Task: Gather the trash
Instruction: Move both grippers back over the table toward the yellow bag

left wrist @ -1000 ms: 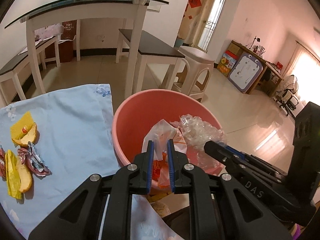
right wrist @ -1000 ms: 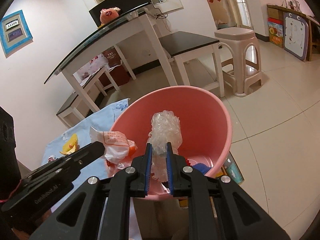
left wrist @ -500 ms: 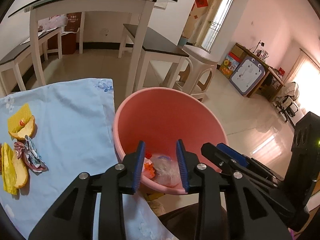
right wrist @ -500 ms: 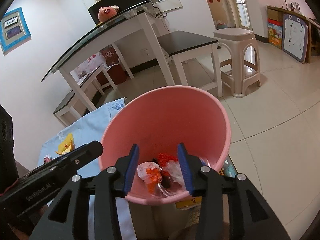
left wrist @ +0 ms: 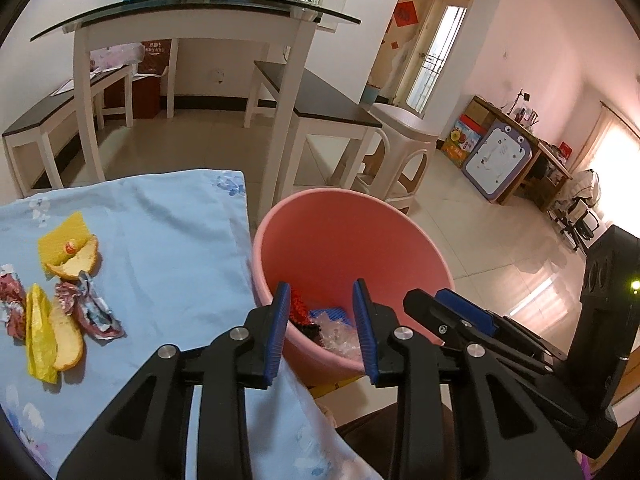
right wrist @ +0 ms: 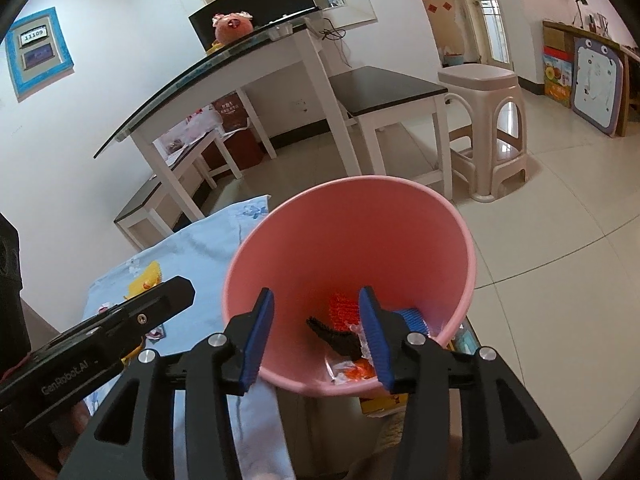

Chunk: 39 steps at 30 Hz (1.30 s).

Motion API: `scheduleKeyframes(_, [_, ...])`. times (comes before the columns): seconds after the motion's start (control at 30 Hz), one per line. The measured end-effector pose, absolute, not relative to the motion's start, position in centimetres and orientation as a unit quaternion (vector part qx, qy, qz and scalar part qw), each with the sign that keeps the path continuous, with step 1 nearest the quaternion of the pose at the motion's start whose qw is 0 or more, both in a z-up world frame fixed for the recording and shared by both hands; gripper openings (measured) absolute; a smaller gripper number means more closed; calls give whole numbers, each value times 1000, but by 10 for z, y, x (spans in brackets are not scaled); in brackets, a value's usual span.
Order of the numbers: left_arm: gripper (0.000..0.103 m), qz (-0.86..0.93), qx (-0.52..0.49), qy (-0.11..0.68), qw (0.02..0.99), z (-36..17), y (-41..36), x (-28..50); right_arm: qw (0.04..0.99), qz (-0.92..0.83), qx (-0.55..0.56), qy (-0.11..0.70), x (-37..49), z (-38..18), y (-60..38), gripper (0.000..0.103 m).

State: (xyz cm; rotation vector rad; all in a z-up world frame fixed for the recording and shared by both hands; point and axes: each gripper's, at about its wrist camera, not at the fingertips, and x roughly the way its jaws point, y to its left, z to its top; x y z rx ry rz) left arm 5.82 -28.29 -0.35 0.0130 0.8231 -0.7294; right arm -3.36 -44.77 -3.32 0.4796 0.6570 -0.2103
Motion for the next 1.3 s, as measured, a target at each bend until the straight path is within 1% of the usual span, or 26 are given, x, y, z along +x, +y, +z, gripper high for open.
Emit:
scheduleKeyframes(0.4, [32,-326,9,375,868,9,-242,40,922,-71,212,317,-42,-18,-407,47])
scheduleKeyframes(0.7, [32,-296,-1,370,880,14,-192,31,924,-34,197,325,-41,-12,-365,49])
scheduleKeyframes(0.97, [32,-256,-15,378,890,6,-140,29,924,-1,174,340,-30,-13,-325,51])
scheduleKeyframes(1.3, [32,-184,-58,410,891,-20,-73,48,912,42,163,374,-3,-30,-290,53])
